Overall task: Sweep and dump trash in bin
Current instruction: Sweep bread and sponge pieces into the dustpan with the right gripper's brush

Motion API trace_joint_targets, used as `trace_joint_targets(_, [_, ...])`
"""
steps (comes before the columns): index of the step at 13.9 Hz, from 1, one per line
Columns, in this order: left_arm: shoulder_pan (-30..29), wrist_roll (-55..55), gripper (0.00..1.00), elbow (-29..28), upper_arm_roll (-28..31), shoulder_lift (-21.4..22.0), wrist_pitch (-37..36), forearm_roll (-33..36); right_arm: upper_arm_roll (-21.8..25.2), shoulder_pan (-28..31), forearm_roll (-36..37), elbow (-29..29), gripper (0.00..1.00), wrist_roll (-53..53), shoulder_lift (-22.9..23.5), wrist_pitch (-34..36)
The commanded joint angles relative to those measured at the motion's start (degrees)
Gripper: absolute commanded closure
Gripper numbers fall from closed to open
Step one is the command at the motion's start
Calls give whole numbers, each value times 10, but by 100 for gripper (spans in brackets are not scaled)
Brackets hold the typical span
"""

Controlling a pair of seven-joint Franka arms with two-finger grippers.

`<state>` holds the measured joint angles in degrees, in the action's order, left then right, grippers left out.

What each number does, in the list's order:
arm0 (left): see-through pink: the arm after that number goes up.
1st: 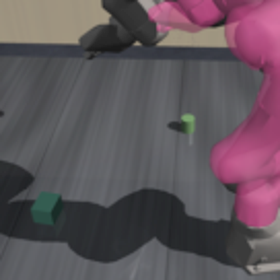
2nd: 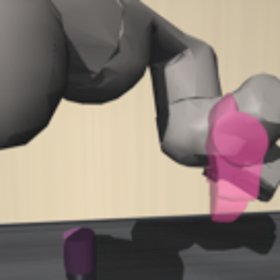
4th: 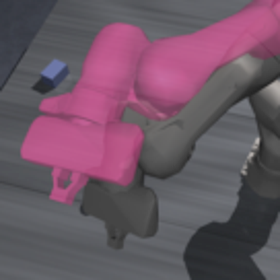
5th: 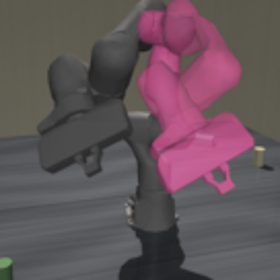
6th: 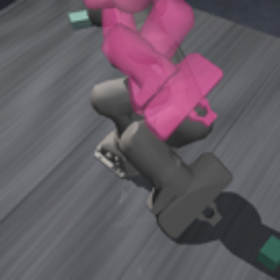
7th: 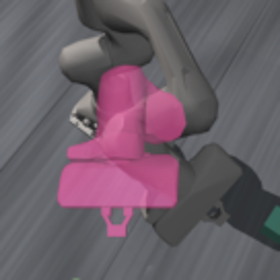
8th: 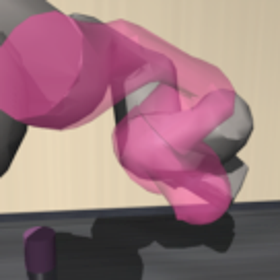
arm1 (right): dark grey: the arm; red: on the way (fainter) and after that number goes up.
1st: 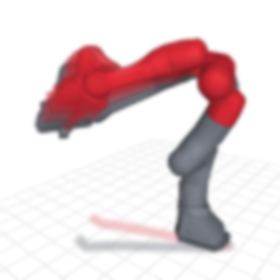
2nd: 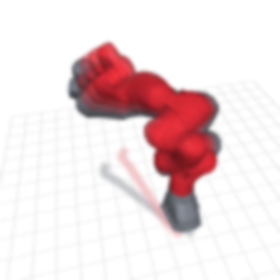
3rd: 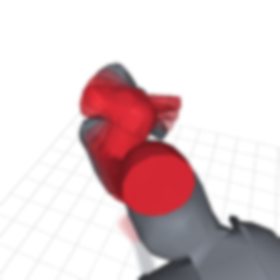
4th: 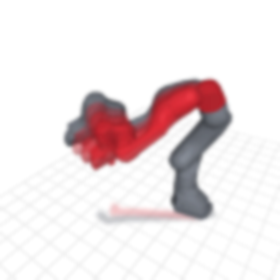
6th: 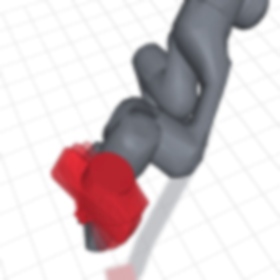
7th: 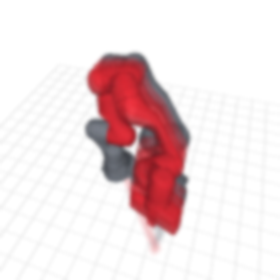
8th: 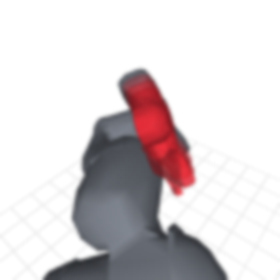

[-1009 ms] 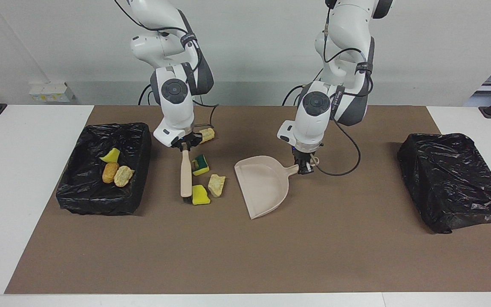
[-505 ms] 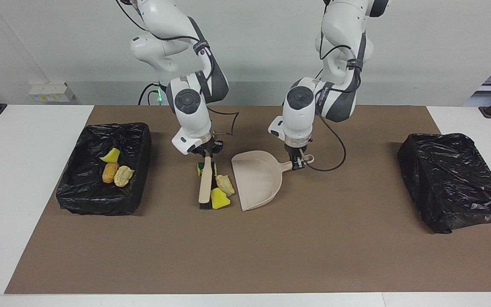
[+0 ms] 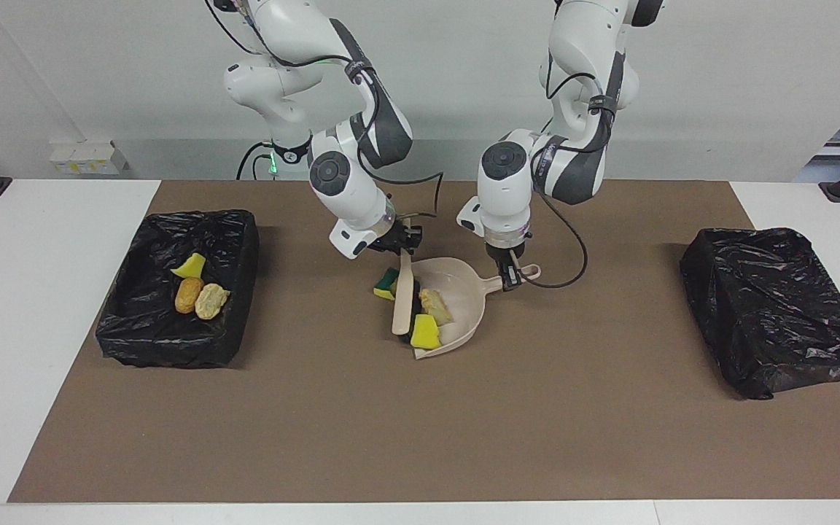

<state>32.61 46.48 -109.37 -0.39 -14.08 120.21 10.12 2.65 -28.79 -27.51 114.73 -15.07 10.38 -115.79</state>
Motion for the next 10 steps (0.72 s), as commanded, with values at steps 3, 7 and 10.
trace_joint_targets(3, [0,-9,100,-23,6,16,33,16,4,25,1,2,100,0,-82,148])
trace_joint_targets(7, [-1,29,100,-22,7,15,44,17,-2,18,75,24,100,-124,-114,180])
trace_joint_targets(10, [-1,101,100,-22,10,17,50,17,-2,15,114,57,100,-174,-140,216])
